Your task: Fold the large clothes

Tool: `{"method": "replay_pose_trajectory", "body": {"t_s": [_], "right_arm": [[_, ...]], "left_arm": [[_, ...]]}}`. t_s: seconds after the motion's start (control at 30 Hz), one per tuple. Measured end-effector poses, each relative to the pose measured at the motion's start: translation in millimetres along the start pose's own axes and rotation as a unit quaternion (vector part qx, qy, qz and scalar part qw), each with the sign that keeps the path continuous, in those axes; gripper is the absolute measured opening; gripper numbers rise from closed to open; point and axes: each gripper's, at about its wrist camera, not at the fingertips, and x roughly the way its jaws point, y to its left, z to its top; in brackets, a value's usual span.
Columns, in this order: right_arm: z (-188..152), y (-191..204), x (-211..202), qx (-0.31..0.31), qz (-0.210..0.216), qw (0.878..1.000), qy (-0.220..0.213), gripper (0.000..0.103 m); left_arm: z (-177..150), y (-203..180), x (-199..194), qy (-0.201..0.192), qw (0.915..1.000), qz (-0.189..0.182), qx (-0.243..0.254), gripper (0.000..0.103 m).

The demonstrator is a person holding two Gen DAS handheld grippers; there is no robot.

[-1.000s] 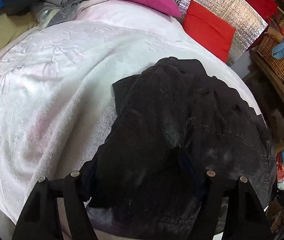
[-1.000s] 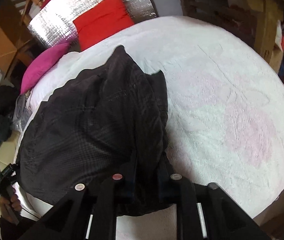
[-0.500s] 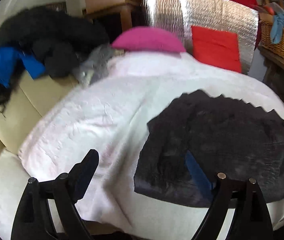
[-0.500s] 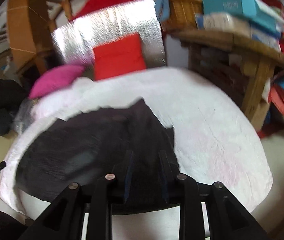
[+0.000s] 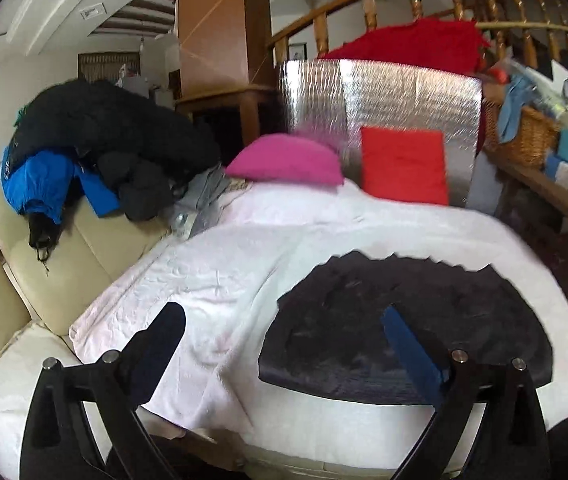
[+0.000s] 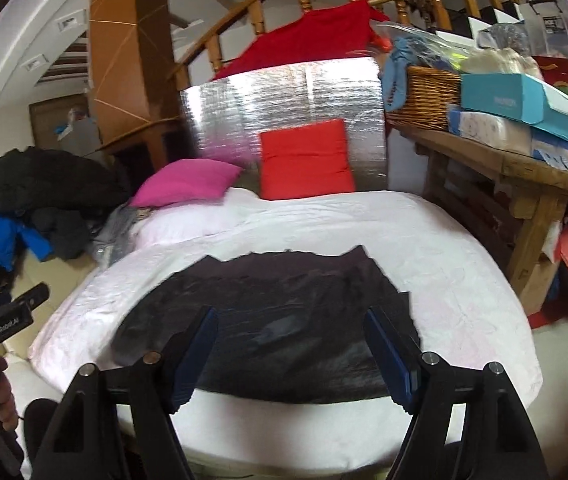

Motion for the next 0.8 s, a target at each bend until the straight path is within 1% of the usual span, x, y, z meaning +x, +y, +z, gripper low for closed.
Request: {"method": "replay_pose_trajectory", "body": {"t_s": [0.1,0.17,0.27,0.37,0.53,0.7,0.8], "right_arm": [[-2,19,-16,-0.011,0.001,1.0,-0.001,0.078],[-2,29,-26,-0.012,0.002,1.0,-0.002,0.078],[1,39,-40,-0.012,0.009,1.0,-0.004,0.078],[2,47,-54,-0.013,0.002,1.0,-0.013,0.078],[6,54,-73,-0.007,-0.007,1.0,-0.016,0.078],[4,60,-89,-0.016,-0.027,0.999,-0.024,0.078],[4,60,-99,-0.008,-0.03,0.999,-0.027,0.078]], "left_arm": [[6,-2,-27,-0.018,0.9998,-0.001,0.003,0.099],[9,-2,-46,-0.031,0.9994,-0.01,0.006,0.099],[13,-2,-69,-0.042,0.9989,-0.019,0.006,0.099],[14,0,-89,-0.051,0.9984,-0.024,0.003,0.099],[13,-3,-107,-0.05,0.9983,-0.027,0.013,0.099],[10,-11,-123,-0.061,0.9975,-0.022,0.03,0.099],[12,-13,-131,-0.066,0.9971,-0.021,0.032,0.1]]}}
